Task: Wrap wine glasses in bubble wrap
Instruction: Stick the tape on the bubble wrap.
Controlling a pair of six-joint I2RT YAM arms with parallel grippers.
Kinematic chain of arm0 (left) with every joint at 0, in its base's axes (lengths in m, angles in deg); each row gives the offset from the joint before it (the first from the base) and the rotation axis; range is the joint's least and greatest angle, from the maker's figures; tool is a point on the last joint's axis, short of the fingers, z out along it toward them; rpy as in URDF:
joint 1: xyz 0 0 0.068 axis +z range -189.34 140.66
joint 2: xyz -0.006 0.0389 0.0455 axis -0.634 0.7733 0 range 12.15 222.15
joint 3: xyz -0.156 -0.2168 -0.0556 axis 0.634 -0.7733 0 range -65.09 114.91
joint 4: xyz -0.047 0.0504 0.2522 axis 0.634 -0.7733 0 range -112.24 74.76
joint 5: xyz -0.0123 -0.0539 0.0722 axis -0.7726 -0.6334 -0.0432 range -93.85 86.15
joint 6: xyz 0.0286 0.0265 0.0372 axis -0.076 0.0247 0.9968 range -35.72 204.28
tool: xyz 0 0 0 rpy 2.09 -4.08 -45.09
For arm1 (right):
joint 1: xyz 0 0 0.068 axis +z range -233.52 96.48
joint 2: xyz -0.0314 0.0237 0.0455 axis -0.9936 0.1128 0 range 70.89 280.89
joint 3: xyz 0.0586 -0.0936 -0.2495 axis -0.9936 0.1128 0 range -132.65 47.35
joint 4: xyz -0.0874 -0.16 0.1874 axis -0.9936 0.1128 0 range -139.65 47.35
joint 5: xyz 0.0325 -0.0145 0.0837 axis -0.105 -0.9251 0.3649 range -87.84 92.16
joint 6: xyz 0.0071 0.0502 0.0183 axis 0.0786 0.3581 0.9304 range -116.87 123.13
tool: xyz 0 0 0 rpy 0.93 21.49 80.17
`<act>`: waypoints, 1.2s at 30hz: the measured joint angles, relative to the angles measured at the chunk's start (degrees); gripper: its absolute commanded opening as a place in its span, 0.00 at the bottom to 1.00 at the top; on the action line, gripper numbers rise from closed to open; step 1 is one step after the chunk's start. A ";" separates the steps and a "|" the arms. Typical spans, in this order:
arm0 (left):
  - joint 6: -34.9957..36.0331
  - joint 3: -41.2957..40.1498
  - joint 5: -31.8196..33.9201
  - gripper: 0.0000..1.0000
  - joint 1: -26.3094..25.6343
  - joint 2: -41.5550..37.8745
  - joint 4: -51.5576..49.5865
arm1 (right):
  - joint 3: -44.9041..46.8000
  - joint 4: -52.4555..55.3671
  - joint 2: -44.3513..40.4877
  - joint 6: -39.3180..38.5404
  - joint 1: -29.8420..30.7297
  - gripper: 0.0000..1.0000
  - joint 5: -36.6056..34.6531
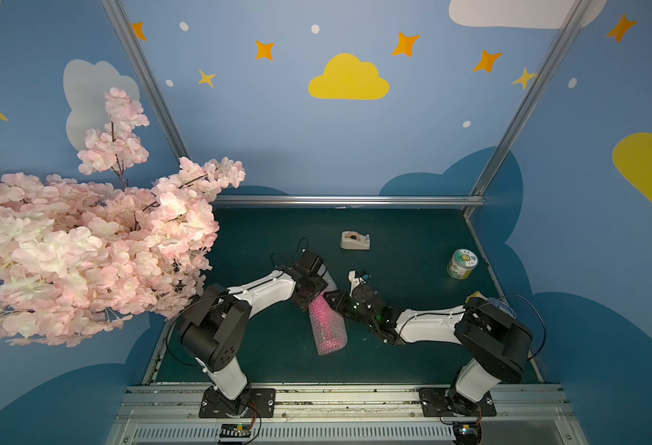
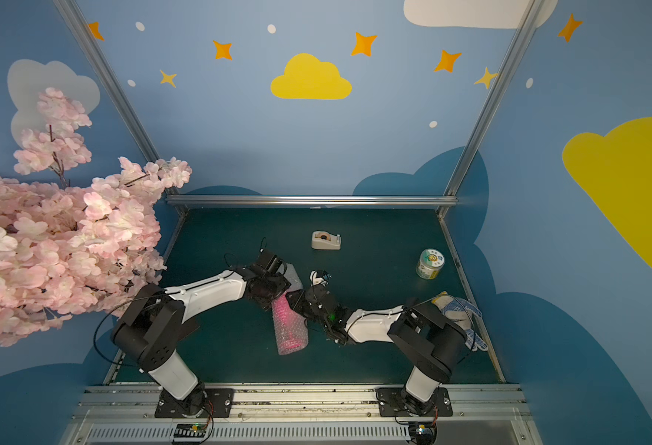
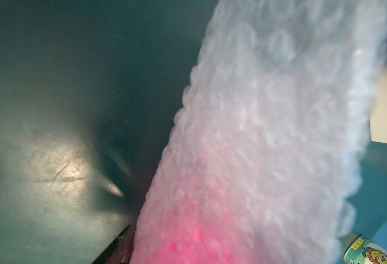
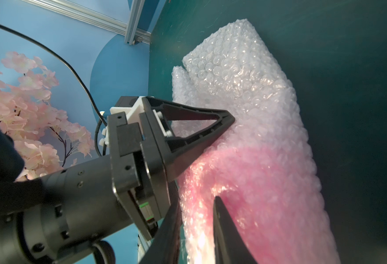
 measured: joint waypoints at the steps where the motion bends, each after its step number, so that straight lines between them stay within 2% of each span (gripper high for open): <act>1: 0.00 -0.02 0.00 0.76 0.00 0.00 0.00 | 0.07 -0.11 0.00 0.20 0.00 0.24 0.00; 7: -0.22 -0.28 0.00 0.76 0.00 0.00 0.17 | 0.07 0.11 0.33 0.31 0.00 0.16 0.31; 15: -0.37 -0.46 0.02 0.76 0.00 0.00 0.37 | -1.29 2.49 0.44 -2.25 0.00 0.19 0.83; 23: 0.04 -0.50 0.07 0.75 0.00 0.00 0.35 | -5.66 10.69 0.48 -6.03 0.07 0.11 1.57; 33: 0.07 -1.03 0.11 0.72 0.09 -0.02 0.87 | -6.99 13.57 0.48 -8.79 0.04 0.15 2.38; 36: 0.07 -1.05 0.07 0.72 0.17 -0.02 0.87 | -6.99 13.22 0.44 -9.66 0.00 0.25 2.75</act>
